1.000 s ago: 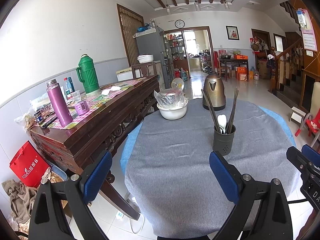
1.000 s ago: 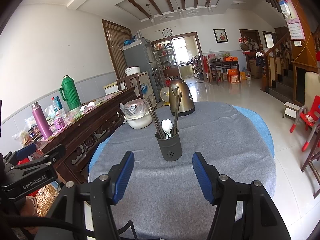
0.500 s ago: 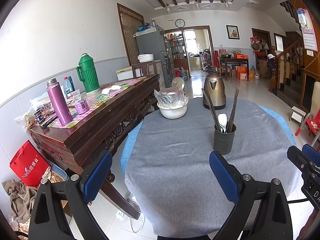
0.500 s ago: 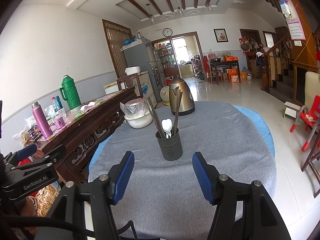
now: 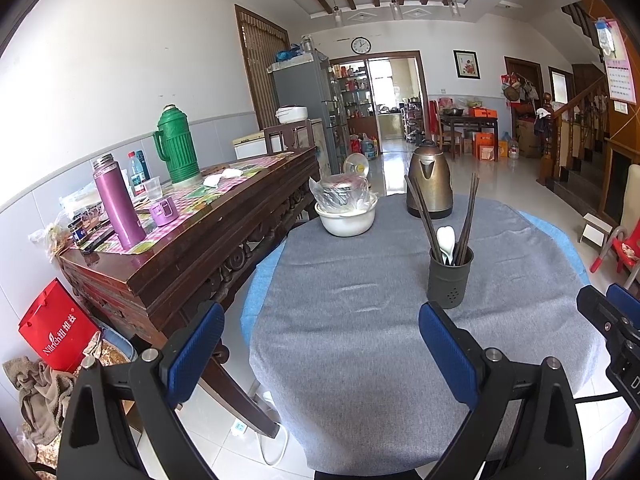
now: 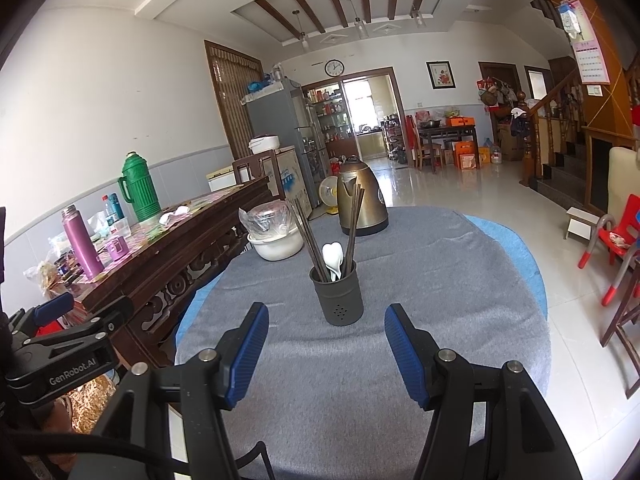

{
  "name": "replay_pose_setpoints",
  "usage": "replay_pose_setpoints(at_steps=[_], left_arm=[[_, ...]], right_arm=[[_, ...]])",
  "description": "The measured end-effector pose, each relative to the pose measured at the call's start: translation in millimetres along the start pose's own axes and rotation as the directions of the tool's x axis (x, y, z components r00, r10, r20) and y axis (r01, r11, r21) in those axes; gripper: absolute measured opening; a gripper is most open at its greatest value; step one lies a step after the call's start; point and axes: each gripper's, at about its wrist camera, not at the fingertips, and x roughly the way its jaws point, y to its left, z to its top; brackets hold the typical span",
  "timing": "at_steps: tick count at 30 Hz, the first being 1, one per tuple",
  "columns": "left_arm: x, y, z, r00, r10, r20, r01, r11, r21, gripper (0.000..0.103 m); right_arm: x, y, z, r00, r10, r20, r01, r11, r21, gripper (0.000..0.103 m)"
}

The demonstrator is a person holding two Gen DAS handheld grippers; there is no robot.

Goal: Organize utensils

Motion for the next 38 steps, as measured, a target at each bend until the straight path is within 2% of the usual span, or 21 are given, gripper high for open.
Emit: replay_pose_setpoints(at_steps=[22, 30, 38], left_arm=[[1, -1, 3, 1.0, 0.003, -0.002, -0.003, 1.0, 0.0, 0.098], [18, -9, 8, 1.0, -0.002, -0.014, 0.002, 1.0, 0.007, 0.098], [58, -17, 12, 0.999, -0.008, -0.053, 0.007, 1.0, -0.004, 0.098]], right_arm=[[1, 4, 12, 1.0, -0.014, 0.028, 0.015, 0.999, -0.033, 0.064], [24, 0, 19, 0.999, -0.035, 0.016, 0.036, 0.999, -0.04, 0.064], [62, -12, 20, 0.998, -0.057, -0.026, 0.056, 0.998, -0.031, 0.064]])
